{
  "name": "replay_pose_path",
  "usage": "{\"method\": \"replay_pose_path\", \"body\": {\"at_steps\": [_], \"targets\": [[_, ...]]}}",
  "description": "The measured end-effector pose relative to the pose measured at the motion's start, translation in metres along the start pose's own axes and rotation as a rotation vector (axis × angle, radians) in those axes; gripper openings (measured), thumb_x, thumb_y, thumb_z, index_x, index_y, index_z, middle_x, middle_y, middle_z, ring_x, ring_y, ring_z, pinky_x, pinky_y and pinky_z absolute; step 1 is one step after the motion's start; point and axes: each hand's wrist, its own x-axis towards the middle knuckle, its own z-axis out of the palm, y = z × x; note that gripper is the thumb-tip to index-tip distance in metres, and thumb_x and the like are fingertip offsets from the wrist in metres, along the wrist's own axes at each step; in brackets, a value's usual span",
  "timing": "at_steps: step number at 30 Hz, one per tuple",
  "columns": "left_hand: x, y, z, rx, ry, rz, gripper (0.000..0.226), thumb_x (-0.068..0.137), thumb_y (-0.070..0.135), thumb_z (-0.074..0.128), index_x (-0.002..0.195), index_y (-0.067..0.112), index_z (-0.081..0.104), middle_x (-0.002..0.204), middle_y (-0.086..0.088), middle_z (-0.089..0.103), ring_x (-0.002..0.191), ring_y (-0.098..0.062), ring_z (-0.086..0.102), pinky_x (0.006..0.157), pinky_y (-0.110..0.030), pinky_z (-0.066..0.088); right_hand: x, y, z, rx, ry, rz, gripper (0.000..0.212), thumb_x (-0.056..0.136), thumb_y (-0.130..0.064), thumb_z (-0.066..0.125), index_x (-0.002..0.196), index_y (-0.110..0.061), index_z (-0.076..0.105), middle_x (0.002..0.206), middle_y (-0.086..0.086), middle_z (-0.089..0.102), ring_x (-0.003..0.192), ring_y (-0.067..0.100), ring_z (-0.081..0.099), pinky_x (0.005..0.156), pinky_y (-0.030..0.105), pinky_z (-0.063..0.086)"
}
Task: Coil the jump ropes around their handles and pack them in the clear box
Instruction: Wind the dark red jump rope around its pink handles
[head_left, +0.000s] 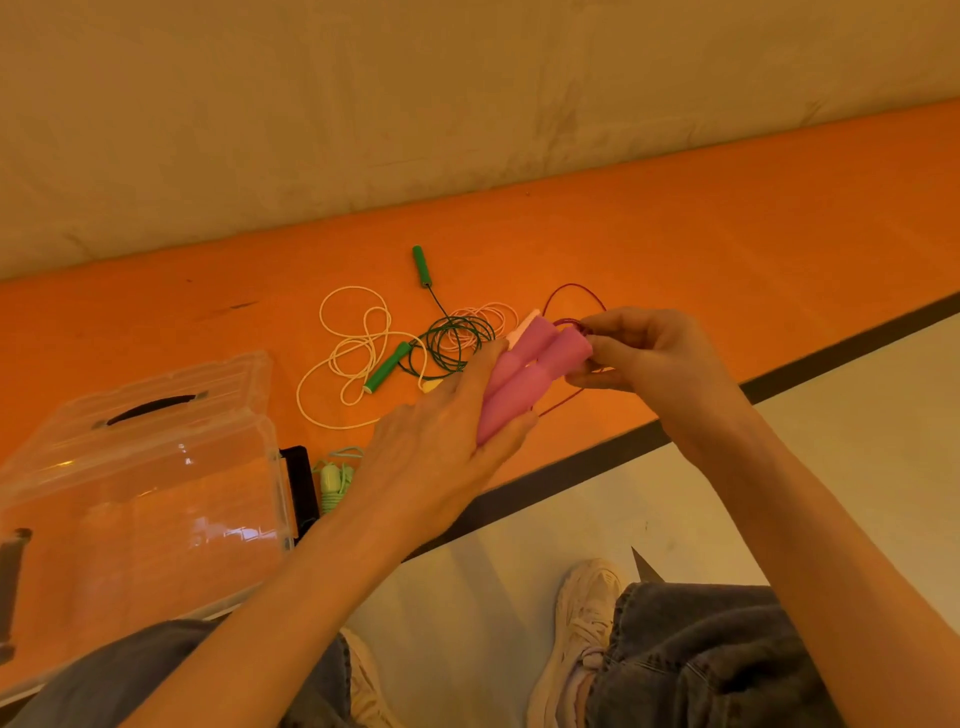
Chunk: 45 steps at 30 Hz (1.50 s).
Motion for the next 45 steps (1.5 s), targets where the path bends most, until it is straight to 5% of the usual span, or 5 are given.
{"method": "replay_pose_path", "body": {"at_steps": [5, 15, 18, 29, 45], "targets": [[0.001, 0.002, 0.001, -0.189, -0.041, -0.058, 0.052, 0.082, 0.073, 0.031, 0.117, 0.035, 0.037, 0.082, 0.014, 0.048, 0.072, -0.014, 0.053, 0.058, -0.032, 0.037, 0.002, -0.005, -0.003, 0.005, -0.008, -0.042, 0.014, 0.092, 0.001, 0.054, 0.098, -0.004, 0.066, 0.091, 0.012, 0.07, 0.078, 0.018, 0.071, 0.066, 0.019, 0.056], [-0.001, 0.007, -0.002, 0.057, 0.074, -0.001, 0.051, 0.087, 0.066, 0.033, 0.123, 0.031, 0.037, 0.109, 0.008, 0.056, 0.087, -0.026, 0.062, 0.064, -0.041, 0.05, 0.003, -0.008, -0.001, 0.429, -0.081, 0.147, 0.022, 0.089, 0.005, 0.048, 0.096, 0.001, 0.068, 0.091, 0.009, 0.069, 0.083, 0.014, 0.066, 0.073, 0.025, 0.057], [0.0, 0.007, -0.004, 0.052, 0.058, -0.025, 0.051, 0.086, 0.065, 0.032, 0.121, 0.029, 0.039, 0.103, 0.008, 0.054, 0.085, -0.026, 0.061, 0.066, -0.042, 0.05, 0.001, -0.002, 0.001, 0.285, -0.075, 0.069, 0.021, 0.09, -0.014, 0.059, 0.107, -0.005, 0.068, 0.101, 0.006, 0.072, 0.092, 0.014, 0.069, 0.077, 0.023, 0.056], [0.0, 0.007, -0.012, 0.044, -0.031, -0.057, 0.042, 0.086, 0.066, 0.035, 0.103, 0.028, 0.032, 0.086, 0.009, 0.042, 0.078, -0.026, 0.057, 0.063, -0.039, 0.046, 0.001, -0.004, 0.012, 0.291, -0.001, 0.008, 0.027, 0.086, -0.025, 0.062, 0.1, -0.003, 0.069, 0.091, 0.009, 0.07, 0.081, 0.013, 0.067, 0.071, 0.024, 0.055], [0.003, 0.0, -0.016, 0.008, -0.074, -0.12, 0.048, 0.08, 0.073, 0.046, 0.102, 0.031, 0.04, 0.079, 0.009, 0.047, 0.074, -0.021, 0.052, 0.058, -0.034, 0.033, 0.002, -0.008, 0.015, 0.047, 0.074, -0.1, 0.016, 0.09, -0.007, 0.061, 0.1, -0.011, 0.072, 0.091, -0.002, 0.07, 0.077, 0.0, 0.065, 0.065, 0.015, 0.051]]}}
